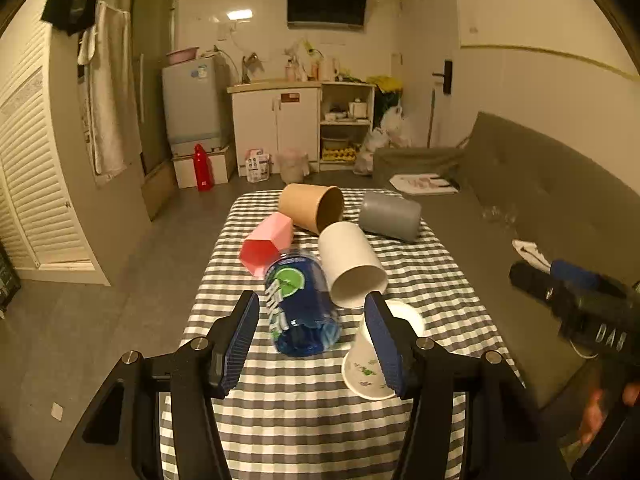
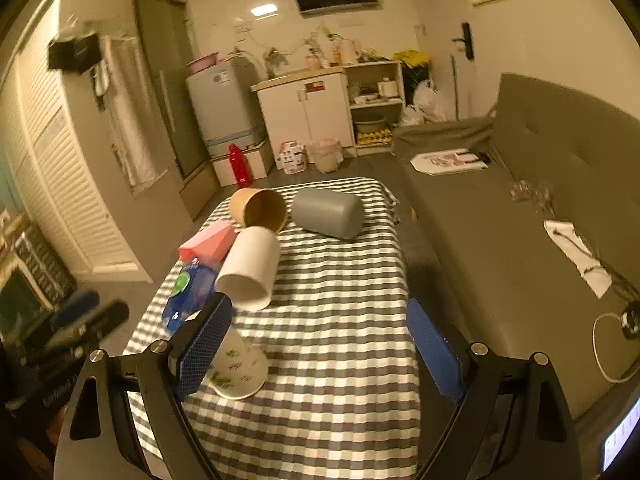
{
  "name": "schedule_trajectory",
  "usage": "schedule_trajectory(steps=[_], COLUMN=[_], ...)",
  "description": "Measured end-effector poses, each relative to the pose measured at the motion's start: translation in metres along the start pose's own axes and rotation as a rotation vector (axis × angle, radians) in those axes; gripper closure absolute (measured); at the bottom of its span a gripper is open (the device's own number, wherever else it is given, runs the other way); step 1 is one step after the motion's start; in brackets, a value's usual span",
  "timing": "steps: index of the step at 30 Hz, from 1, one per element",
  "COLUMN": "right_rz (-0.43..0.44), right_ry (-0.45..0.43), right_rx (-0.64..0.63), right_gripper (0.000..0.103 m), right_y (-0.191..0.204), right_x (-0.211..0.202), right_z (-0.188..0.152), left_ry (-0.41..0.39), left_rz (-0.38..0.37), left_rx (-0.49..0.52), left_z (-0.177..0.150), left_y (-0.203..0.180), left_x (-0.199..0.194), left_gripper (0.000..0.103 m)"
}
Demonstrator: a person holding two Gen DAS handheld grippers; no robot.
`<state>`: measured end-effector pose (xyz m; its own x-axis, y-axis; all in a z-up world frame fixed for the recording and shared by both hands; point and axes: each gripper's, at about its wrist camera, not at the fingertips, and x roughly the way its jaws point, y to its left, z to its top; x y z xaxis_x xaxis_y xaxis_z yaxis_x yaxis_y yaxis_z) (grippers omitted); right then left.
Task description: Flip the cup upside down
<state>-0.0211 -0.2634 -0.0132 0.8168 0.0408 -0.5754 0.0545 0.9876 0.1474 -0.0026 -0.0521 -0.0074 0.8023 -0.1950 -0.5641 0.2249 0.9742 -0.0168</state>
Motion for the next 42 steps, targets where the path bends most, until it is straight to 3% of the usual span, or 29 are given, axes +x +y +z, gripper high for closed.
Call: schedule_trajectory(steps=[4,11,16,21,42], right_rz=[-0.001,-0.029,-0.055,-0.074,-0.074], right_ry=[0.024,0.037,0.043,0.06,0.073], right_rx=[-0.026,-0.058,-0.064,-0.084,-0.105], right_gripper=[0.014,0.014,0.004,0.0,0.0], right_y=[0.014,0.022,0.023,0.025,0.031], right_x=[0.007,0.017,0.023,0.03,0.037], right_z=[-0.018,-0.032,-0.041,-0.047,-0.05], left_ry=[0.016,-0.007,0.032,0.053,0.01], left_rz=[0.02,0.035,0.067,0.071,0.096], left_rx=[-0.038,-0.039,-0.077,-0.133,-0.112], left_z=[-0.012,-0.032,-0.042,-0.045,-0.045], left_y=[0.017,0.025,0.033,0.045,0.042], left_x=[0.003,0.001,0.009,0.014,0.01], left_gripper=[0.042,0.015,0.01,0.01,0.01])
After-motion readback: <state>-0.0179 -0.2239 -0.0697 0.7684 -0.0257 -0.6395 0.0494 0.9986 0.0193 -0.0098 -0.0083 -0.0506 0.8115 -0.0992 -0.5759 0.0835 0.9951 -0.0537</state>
